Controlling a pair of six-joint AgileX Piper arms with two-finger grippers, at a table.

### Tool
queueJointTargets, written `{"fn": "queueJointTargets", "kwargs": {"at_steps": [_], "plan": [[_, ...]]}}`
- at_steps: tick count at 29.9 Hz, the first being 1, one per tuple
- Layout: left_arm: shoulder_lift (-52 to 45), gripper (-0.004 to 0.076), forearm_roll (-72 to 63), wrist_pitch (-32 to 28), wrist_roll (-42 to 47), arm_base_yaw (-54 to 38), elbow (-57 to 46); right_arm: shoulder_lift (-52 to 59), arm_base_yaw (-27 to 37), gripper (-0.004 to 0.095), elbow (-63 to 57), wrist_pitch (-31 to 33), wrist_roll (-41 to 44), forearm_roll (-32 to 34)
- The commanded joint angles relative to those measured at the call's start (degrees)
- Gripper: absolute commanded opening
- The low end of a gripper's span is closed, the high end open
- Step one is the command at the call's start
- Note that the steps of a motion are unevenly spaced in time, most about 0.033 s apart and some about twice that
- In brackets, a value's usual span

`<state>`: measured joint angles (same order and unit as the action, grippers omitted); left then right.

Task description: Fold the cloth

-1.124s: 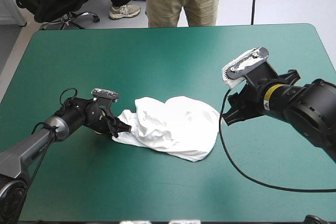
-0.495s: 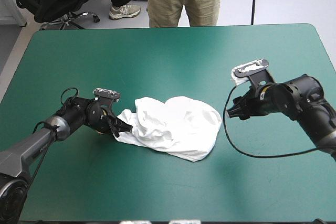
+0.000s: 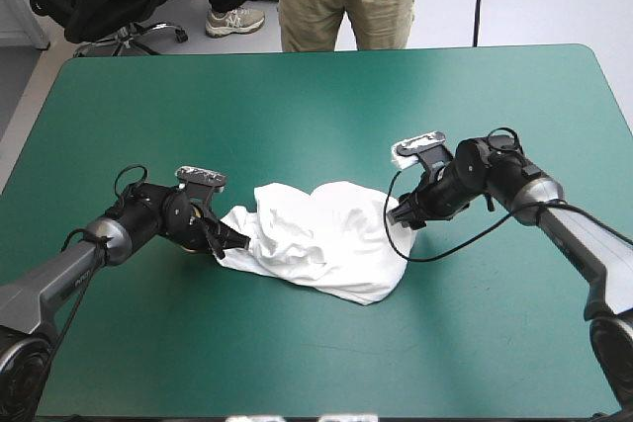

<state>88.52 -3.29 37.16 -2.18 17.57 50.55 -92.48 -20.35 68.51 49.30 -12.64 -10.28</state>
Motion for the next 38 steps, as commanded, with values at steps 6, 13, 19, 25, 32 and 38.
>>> {"fn": "queueJointTargets", "kwargs": {"at_steps": [6, 13, 19, 25, 32, 38], "plan": [[-0.43, -0.0012, 0.76, 0.69, -0.14, 0.13, 0.15, -4.47, 0.21, 0.0360, 1.43, -2.56, -3.87, -3.82], [-0.43, -0.0012, 1.98, 0.19, -0.14, 0.13, 0.15, -5.72, 0.21, 0.0033, 1.43, -4.34, -6.05, -2.83], [-1.85, -0.0012, 1.98, -1.56, 0.08, 0.13, 0.15, -3.66, 0.21, -0.0017, 1.54, -4.31, -6.83, -2.94], [-9.30, -0.0012, 1.98, -0.83, 0.56, 0.13, 3.99, 4.81, 0.21, -0.0017, 2.77, -3.84, -7.06, -3.06], [-18.52, -0.0012, 1.98, 1.37, 0.21, 0.13, 17.22, 14.86, 0.21, -0.0017, 10.71, 0.18, -7.51, -4.52], [-22.57, -0.0012, 1.98, 2.02, -3.05, 0.13, 30.79, 20.43, 0.21, -0.0017, 21.14, 0.82, -9.13, -7.37]]}}
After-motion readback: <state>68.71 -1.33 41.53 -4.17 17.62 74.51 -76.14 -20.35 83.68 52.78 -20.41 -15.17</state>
